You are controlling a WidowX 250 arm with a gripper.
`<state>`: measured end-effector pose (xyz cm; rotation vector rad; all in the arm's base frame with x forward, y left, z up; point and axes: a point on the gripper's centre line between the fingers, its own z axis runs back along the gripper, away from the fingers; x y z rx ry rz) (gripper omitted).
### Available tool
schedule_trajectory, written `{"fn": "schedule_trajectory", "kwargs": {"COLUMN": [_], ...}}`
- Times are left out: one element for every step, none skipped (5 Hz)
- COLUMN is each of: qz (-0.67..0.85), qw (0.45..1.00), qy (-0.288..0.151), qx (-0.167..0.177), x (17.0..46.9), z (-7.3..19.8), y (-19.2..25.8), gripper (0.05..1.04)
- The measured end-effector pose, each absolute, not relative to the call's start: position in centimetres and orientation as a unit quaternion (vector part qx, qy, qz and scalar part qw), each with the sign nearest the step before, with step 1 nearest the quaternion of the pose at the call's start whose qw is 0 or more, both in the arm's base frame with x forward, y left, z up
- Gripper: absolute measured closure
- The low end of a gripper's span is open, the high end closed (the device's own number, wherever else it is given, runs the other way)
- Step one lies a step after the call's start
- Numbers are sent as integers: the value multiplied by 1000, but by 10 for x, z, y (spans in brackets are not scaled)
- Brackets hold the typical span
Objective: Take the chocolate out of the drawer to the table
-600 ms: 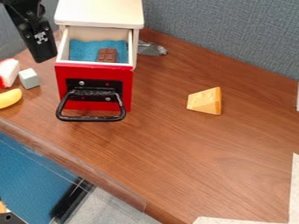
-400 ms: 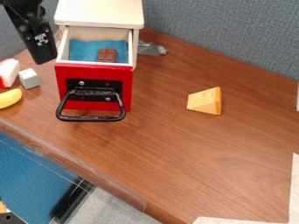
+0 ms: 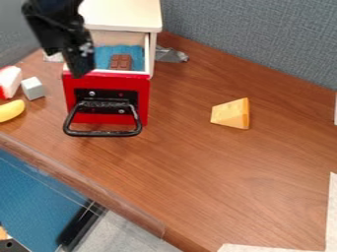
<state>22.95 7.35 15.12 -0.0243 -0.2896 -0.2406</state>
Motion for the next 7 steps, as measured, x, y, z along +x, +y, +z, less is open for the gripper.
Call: {"fn": "schedule_trajectory", "kwargs": {"qz": [-65, -7, 48, 84, 99, 116, 130], "qw": [986, 987, 982, 978, 976, 974, 973], "qy": [-150, -162, -181, -192, -195, -195, -191], "qx": [-13, -3, 5, 16, 18, 17, 20], "x": [240, 254, 268, 279, 293, 305, 314], "z": [149, 143, 136, 131, 128, 128, 122], "y": [63, 60, 64, 72, 78, 87, 92], "gripper": [82, 82, 82, 82, 82, 82, 82]}}
